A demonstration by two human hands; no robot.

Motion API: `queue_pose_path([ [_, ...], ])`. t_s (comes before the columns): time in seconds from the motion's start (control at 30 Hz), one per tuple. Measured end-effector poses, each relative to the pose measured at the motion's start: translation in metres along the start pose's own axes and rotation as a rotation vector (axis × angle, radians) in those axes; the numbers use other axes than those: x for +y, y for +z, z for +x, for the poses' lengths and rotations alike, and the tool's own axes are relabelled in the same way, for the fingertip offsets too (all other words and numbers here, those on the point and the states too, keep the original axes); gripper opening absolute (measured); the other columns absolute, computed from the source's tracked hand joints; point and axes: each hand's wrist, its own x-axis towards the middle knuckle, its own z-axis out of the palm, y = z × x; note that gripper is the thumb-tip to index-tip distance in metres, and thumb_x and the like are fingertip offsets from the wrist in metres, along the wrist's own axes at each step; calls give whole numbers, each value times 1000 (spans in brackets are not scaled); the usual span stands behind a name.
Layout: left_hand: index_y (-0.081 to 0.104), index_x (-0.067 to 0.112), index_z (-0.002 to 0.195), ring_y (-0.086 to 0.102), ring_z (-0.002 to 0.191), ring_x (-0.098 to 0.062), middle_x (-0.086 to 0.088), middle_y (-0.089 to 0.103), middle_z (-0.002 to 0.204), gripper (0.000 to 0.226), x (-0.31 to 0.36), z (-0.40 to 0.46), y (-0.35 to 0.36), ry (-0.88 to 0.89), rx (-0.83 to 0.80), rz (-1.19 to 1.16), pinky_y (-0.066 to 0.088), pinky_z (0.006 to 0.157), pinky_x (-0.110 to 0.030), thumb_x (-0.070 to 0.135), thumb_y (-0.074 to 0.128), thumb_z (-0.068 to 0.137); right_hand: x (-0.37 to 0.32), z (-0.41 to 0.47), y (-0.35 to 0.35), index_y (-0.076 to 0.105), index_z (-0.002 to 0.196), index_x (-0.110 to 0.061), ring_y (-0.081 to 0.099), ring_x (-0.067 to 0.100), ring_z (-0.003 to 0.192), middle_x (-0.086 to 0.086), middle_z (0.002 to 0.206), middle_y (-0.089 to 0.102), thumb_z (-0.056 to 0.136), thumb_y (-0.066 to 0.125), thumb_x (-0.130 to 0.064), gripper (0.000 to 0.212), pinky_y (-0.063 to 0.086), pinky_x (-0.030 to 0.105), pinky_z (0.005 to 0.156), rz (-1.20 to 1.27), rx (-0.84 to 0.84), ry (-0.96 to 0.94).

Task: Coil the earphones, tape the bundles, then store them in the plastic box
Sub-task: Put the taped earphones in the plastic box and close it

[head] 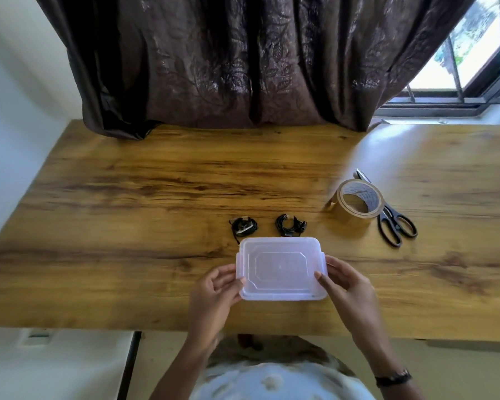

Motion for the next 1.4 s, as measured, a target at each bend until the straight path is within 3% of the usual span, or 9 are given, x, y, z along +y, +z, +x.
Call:
queue_pose_path([
  [0.27, 62, 18, 109, 70, 86, -14, 1, 71, 97, 32, 4, 17, -4, 18, -12, 47, 55, 65, -17, 13, 75, 79, 1, 24, -3, 70, 110, -14, 69, 13, 94, -2, 98, 74, 81, 76, -23, 31, 56, 34, 88, 91, -58, 117],
  [0.5, 66, 18, 94, 70, 90, -22, -5, 73, 92, 12, 9, 27, 1, -52, -32, -3, 57, 75, -28, 14, 71, 83, -11, 29, -8, 71, 97, -15, 68, 17, 91, 6, 95, 74, 84, 73, -24, 16, 52, 22, 72, 186, -162, 200],
  [0.83, 67, 17, 88, 70, 84, -20, -5, 72, 88, 11, 10, 32, 1, 25, 1, 119, 59, 77, -32, 16, 75, 80, -13, 32, -7, 70, 101, -9, 68, 17, 88, 7, 95, 72, 80, 76, -26, 28, 52, 23, 71, 42, -109, 185],
  [0.9, 66, 21, 87, 70, 82, -17, -1, 72, 87, 10, 9, 31, 0, 61, -5, 170, 59, 77, -31, 19, 74, 81, -15, 29, -5, 64, 117, -13, 63, 17, 101, 2, 114, 66, 77, 78, -34, 47, 51, 24, 77, -175, -63, 64],
  [0.97, 66, 23, 90, 69, 83, -14, 2, 71, 89, 7, 8, 29, 0, 88, -20, 190, 58, 76, -28, 23, 71, 84, -20, 25, -5, 42, 141, -21, 43, 14, 125, -5, 139, 42, 71, 80, -43, 82, 44, 29, 98, -452, -126, -214],
  [1.03, 67, 20, 101, 69, 85, -12, 5, 70, 93, 13, 4, 27, -1, 101, -43, 183, 57, 75, -23, 26, 63, 90, -29, 25, -2, 14, 153, -25, 13, 12, 142, -8, 156, 15, 63, 80, -54, 115, 18, 35, 116, -659, -317, -468],
  [1.13, 62, 17, 112, 66, 90, -6, 5, 68, 99, 19, -3, 25, -3, 102, -81, 152, 53, 69, -12, 19, 51, 97, -39, 35, 11, -15, 150, -23, -20, 15, 145, -5, 160, -16, 61, 79, -60, 135, -9, 38, 119, -974, -571, -633],
  [1.3, 61, 8, 117, 65, 97, -7, -1, 67, 108, 24, -11, 25, -5, 55, -121, 97, 54, 73, -13, 9, 46, 99, -51, 49, 30, -12, 152, -17, -14, 23, 148, 4, 162, -9, 64, 80, -54, 132, -15, 35, 115, -1117, -683, -677],
  [1.4, 61, 7, 114, 68, 87, -7, -3, 69, 103, 22, -12, 26, -5, 17, -108, 53, 54, 68, -14, 3, 49, 96, -55, 49, 30, -4, 154, -19, -1, 22, 149, 3, 162, 3, 67, 81, -50, 126, -4, 31, 116, -1090, -691, -711],
])
